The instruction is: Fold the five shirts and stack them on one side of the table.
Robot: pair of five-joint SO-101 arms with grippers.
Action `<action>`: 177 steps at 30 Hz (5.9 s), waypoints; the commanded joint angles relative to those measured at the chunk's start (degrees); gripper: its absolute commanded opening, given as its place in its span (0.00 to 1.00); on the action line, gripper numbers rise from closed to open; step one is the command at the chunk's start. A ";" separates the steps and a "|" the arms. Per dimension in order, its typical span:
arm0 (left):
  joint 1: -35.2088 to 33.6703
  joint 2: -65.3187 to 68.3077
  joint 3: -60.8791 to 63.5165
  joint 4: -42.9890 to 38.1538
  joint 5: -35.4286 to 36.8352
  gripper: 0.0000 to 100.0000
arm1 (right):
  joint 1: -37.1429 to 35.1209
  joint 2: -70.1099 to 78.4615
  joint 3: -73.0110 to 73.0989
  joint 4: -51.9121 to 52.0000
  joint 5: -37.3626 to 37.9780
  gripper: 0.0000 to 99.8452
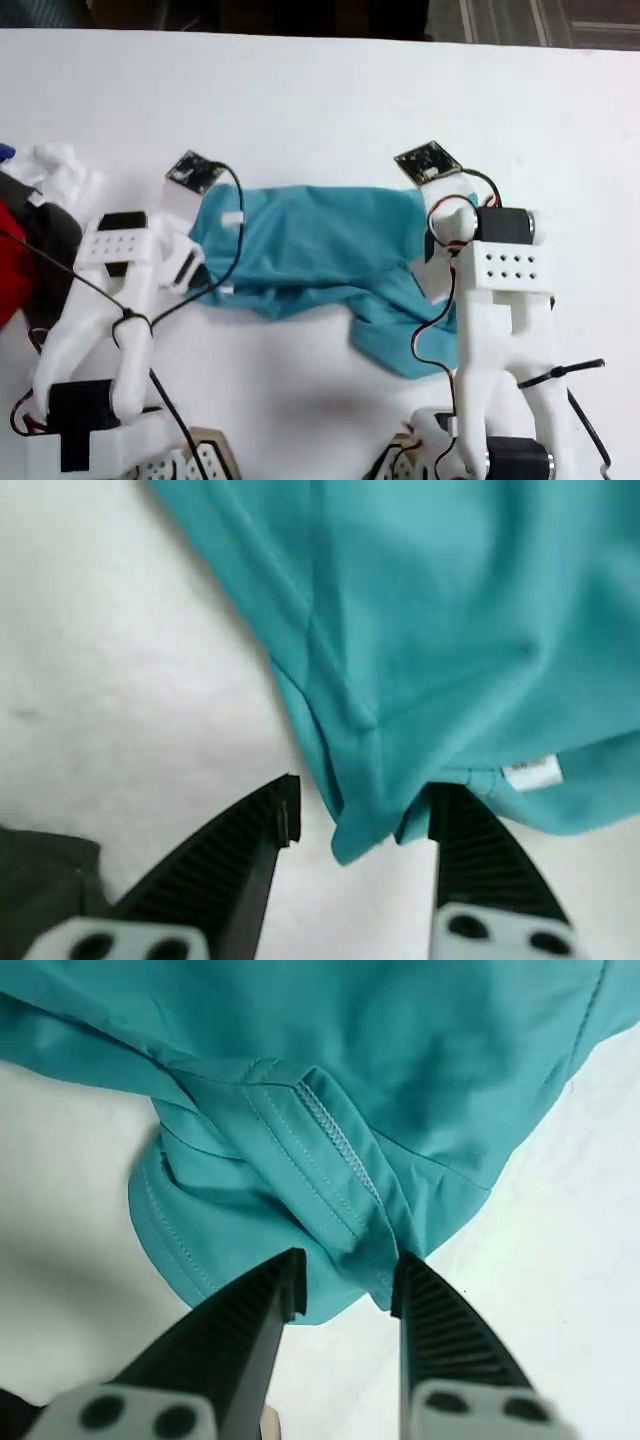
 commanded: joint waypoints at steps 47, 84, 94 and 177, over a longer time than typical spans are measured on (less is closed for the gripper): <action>4.04 15.91 -33.98 21.54 13.45 0.03 | 0.40 -2.42 -0.18 1.10 -0.35 0.14; -6.51 23.82 -35.47 18.81 9.49 0.22 | -0.04 -2.42 -0.09 1.54 -0.35 0.14; -5.10 17.49 -34.51 28.40 11.43 0.22 | 0.22 -2.42 -0.09 1.54 -0.35 0.14; -3.34 33.23 -54.11 30.95 10.90 0.03 | -16.04 17.89 15.30 -17.45 -1.05 0.19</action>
